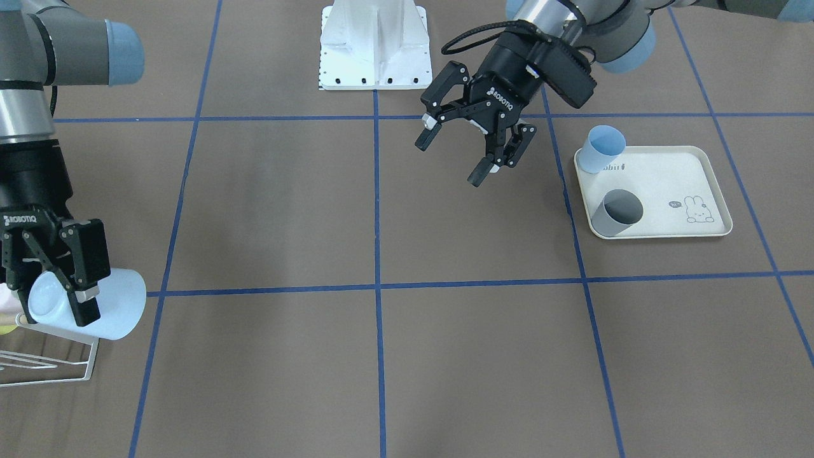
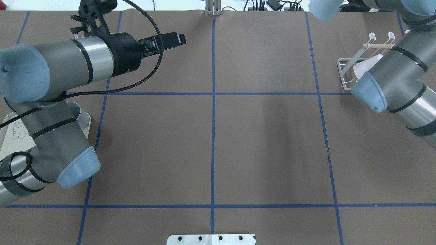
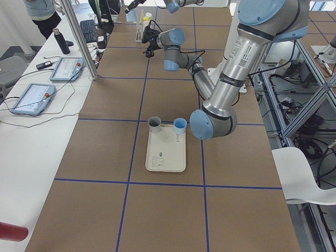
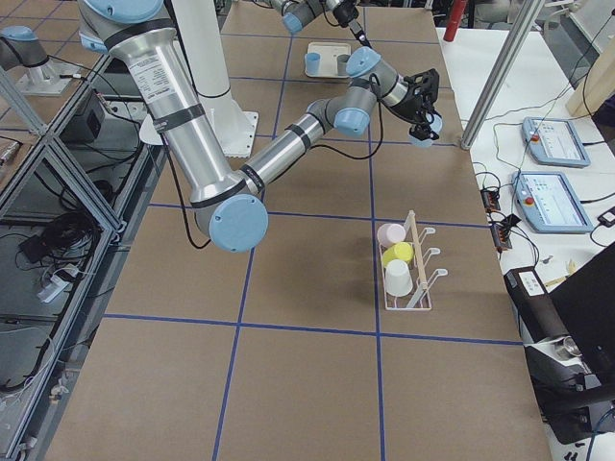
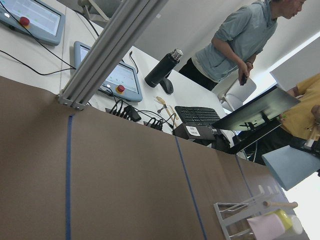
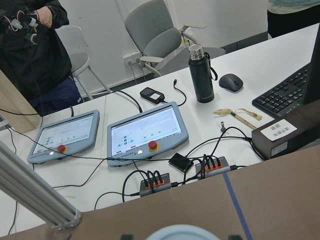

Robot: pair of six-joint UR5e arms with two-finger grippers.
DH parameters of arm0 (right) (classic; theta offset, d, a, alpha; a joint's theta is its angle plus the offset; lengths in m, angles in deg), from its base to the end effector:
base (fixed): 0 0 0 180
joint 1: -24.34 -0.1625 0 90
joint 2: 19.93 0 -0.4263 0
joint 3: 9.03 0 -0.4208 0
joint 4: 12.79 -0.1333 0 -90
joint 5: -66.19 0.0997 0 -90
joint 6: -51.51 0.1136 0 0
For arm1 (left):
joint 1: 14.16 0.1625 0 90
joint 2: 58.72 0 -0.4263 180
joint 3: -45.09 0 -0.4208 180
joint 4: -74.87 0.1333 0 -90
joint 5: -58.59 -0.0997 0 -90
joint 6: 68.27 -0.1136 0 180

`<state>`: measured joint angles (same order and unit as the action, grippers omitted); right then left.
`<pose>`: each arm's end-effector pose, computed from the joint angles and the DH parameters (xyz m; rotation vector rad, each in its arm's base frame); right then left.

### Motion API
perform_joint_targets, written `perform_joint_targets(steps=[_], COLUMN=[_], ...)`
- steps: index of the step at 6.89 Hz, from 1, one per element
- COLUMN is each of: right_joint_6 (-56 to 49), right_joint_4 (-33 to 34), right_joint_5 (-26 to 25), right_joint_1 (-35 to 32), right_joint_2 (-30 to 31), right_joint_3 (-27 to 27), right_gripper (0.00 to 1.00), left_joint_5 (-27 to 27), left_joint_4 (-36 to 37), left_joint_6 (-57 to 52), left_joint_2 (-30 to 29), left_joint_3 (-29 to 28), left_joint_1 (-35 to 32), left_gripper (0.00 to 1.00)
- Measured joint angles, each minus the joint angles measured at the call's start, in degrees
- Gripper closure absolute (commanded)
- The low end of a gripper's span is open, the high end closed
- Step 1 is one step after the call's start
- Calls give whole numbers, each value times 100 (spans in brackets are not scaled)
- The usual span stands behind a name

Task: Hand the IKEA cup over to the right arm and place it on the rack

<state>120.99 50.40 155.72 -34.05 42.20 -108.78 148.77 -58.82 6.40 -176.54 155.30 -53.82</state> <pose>-0.2411 -0.6478 0.2416 0.7325 -0.8783 0.5934 0.3701 -0.4795 0.1236 0.7413 1.4297 -0.3269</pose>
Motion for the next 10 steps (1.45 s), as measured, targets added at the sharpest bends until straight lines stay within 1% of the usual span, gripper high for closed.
perform_joint_targets(steps=[2,4,6,9,10], right_joint_6=[-467,-722,-763,-1042,-1084], right_joint_4=[-28,-113,-346,-1011,-1095], right_joint_5=[-231,-305,-278,-275,-277], right_joint_1=[-106,-246,-383,-482,-485], right_joint_2=[-270,-207,108,666,769], right_joint_3=[661,1017,1168,1343,1355], right_gripper=[100,100,100,100,100], left_joint_5=[-9,-17,-18,-24,-26], left_joint_4=[148,166,168,168,168], left_joint_6=[-73,-76,-71,-29,-25], left_joint_2=[66,73,66,43,42], left_joint_3=[139,155,158,165,169], left_joint_1=[-20,-23,-8,4,11], left_gripper=[1,1,1,1,1])
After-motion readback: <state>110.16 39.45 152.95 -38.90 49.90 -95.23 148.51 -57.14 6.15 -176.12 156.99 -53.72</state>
